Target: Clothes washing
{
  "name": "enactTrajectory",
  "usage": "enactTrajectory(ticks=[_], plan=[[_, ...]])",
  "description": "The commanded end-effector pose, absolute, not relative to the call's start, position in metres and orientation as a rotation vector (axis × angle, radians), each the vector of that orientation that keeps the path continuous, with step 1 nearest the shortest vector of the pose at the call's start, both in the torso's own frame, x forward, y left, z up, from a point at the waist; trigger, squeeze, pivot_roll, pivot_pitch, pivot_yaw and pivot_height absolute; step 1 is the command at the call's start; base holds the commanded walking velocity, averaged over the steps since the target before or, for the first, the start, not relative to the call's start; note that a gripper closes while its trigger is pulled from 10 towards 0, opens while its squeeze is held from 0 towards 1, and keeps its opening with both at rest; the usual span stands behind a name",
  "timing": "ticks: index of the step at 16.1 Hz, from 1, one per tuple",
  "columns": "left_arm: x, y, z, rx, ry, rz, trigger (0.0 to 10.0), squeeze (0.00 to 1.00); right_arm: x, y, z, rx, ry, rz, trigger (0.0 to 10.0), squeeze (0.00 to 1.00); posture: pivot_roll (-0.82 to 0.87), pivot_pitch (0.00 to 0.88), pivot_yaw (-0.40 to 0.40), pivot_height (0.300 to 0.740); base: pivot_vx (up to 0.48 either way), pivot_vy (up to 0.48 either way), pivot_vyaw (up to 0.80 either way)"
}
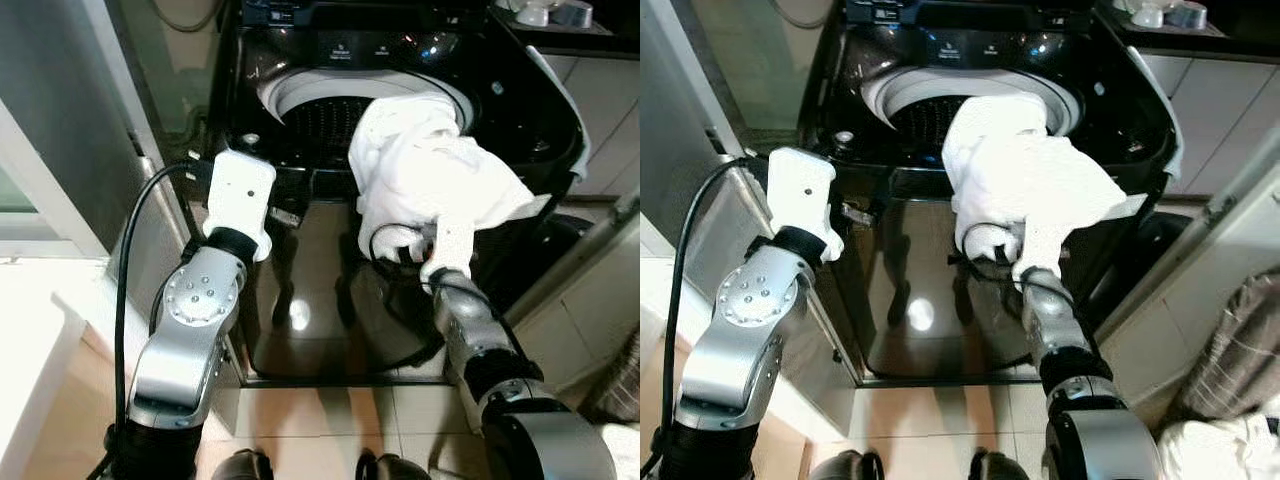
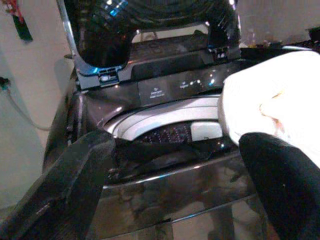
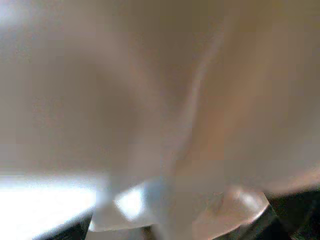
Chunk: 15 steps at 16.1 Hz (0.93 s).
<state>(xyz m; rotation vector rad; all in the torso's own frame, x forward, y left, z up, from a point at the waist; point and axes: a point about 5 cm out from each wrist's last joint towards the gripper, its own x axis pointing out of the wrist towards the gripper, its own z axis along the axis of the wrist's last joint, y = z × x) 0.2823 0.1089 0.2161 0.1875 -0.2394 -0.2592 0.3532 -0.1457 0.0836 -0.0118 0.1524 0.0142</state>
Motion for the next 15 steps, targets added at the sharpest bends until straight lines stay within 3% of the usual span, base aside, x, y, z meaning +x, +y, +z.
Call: enactTrajectory(ticks=[1, 8, 11, 15], plan=[[0.284, 0.106, 0.217, 0.183, -0.248, -0.261, 10.0, 0.00, 0.371, -0.141, 0.138, -0.015, -0.085, 0.038, 10.0, 0.00, -0.02, 0.086, -0.039, 0.740, 0.000, 0.000, 0.00], [0.286, 0.104, 0.218, 0.168, -0.262, -0.250, 10.0, 0.00, 0.392, -0.119, 0.221, -0.024, -0.343, 0.122, 10.0, 0.00, -0.02, 0.063, -0.052, 0.740, 0.000, 0.000, 0.00], [0.289, 0.104, 0.219, 0.170, -0.267, -0.250, 10.0, 0.00, 0.412, -0.112, 0.260, -0.113, -0.370, 0.144, 10.0, 0.00, -0.02, 0.047, -0.050, 0.740, 0.000, 0.000, 0.00], [0.291, 0.103, 0.218, 0.172, -0.269, -0.243, 10.0, 0.00, 0.420, -0.115, 0.249, -0.133, -0.223, 0.120, 10.0, 0.00, 0.00, 0.032, -0.065, 0.740, 0.000, 0.000, 0.00]])
